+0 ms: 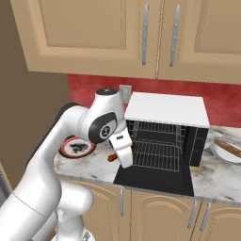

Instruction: Open the toaster oven door. Place the baguette on the top rack in the toaster oven and place the chicken drumstick on the bottom rack.

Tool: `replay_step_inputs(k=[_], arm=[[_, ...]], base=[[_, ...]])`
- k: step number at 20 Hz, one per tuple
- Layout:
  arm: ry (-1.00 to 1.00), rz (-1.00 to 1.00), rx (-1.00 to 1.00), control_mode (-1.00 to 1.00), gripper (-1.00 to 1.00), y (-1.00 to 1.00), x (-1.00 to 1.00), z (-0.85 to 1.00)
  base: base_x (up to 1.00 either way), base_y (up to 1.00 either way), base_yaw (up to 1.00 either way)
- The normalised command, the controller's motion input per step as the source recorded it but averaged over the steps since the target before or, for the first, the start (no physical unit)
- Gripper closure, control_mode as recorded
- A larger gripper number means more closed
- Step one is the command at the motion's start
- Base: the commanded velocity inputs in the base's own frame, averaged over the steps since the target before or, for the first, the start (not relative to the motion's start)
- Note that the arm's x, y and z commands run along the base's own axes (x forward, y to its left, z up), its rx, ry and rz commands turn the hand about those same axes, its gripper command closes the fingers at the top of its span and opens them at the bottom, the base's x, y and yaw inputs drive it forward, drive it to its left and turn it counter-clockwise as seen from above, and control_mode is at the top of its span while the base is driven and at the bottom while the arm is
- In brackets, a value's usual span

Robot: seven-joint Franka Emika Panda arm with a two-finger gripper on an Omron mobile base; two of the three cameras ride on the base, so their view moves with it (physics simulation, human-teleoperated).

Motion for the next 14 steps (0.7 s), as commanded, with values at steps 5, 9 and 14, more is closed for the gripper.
replay_step_inputs(k=[5, 9, 14], arm=[[0.00, 0.00, 0.00, -1.00, 1.00, -0.76, 0.01, 0.00], [-0.01, 0.00, 0.00, -1.00, 1.00, -0.24, 0.15, -0.05], [-0.08, 0.00, 0.00, -1.00, 1.00, 0.00, 0.21, -0.10]], base=[[0.00, 0.00, 0.00], [0.00, 0.00, 0.00], [0.00, 0.00, 0.00]])
